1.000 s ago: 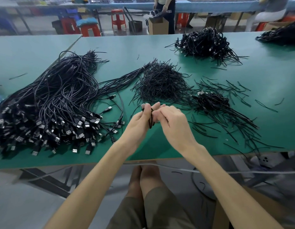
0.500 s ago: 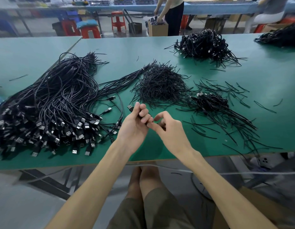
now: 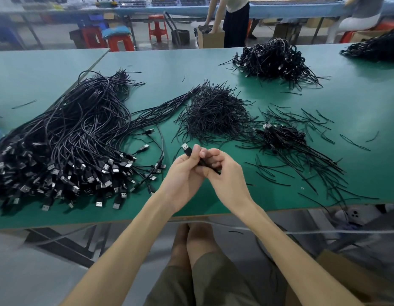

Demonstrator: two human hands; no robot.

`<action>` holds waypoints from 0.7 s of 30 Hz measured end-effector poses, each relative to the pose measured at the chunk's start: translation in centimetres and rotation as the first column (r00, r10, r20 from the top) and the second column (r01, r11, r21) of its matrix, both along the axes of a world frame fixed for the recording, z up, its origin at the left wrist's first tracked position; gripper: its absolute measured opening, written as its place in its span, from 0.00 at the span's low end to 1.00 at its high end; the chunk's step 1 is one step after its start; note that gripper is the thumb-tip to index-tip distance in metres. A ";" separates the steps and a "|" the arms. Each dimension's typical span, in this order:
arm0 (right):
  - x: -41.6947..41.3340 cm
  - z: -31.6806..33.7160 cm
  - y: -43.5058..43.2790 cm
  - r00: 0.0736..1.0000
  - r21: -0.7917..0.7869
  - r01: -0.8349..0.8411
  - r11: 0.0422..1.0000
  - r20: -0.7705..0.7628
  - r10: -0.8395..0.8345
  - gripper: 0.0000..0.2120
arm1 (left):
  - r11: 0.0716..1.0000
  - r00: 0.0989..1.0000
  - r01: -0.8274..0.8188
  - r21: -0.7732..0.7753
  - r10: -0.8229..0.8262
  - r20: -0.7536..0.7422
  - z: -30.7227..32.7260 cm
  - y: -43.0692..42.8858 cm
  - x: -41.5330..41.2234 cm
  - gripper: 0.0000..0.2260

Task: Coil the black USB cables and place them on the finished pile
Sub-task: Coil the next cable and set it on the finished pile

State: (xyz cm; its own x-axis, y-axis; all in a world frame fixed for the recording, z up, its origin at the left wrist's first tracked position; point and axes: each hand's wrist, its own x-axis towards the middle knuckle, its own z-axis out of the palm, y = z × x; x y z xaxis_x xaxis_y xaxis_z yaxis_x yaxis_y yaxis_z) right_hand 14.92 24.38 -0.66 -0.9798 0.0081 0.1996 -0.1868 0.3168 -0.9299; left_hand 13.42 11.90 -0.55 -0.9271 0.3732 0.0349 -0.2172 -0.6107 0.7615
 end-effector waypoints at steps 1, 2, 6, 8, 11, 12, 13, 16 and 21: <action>0.1 -0.1 0.1 1.000 -0.015 0.014 1.000 -0.007 -0.015 0.12 | 0.999 0.999 0.032 -0.036 -0.034 -0.039 0.1 -0.3 0.0 0.13; 0.1 -0.1 0.2 1.000 -0.018 0.024 1.000 -0.013 -0.024 0.13 | 0.996 0.996 0.056 -0.072 -0.061 -0.072 0.3 -0.7 0.0 0.12; 0.3 -0.4 0.4 0.999 -0.031 0.034 0.999 -0.030 -0.035 0.14 | 0.973 0.982 0.105 -0.204 -0.134 -0.132 0.7 -1.5 -0.2 0.10; 0.5 -0.5 0.6 0.998 -0.029 0.033 0.999 -0.056 -0.035 0.16 | 0.963 0.978 0.107 -0.249 -0.147 -0.148 0.7 -1.9 -0.2 0.09; 0.4 -0.2 1.1 0.983 0.121 0.053 0.991 -0.182 -0.031 0.21 | 0.949 0.972 0.079 -0.306 -0.141 -0.185 0.6 -2.4 -0.4 0.08; 0.3 -0.2 1.3 0.973 0.187 0.046 0.981 -0.229 -0.001 0.22 | 0.950 0.971 0.079 -0.303 -0.143 -0.193 0.5 -2.5 -0.4 0.07; 0.2 -0.1 1.3 0.965 0.254 0.027 0.967 -0.260 0.042 0.23 | 0.952 0.970 0.080 -0.295 -0.142 -0.195 0.4 -2.7 -0.4 0.07; -0.1 0.0 1.2 0.963 0.401 -0.025 0.916 -0.237 0.130 0.25 | 0.938 0.978 0.012 -0.347 -0.084 -0.193 0.1 -3.0 -0.4 0.07; -0.4 -0.1 1.7 0.979 0.409 -0.020 0.912 -0.175 0.100 0.25 | 0.868 0.977 -0.120 -0.482 0.016 -0.214 -0.3 -2.2 -0.5 0.07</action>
State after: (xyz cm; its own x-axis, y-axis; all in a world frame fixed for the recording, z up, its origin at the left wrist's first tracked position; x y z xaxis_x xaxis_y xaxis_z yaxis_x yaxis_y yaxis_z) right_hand 14.56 26.04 -0.78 -0.9197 -0.1699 0.3539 -0.3760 0.6400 -0.6701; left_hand 12.88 9.67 -0.84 -0.9440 0.3264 0.0479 -0.0036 -0.1552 0.9879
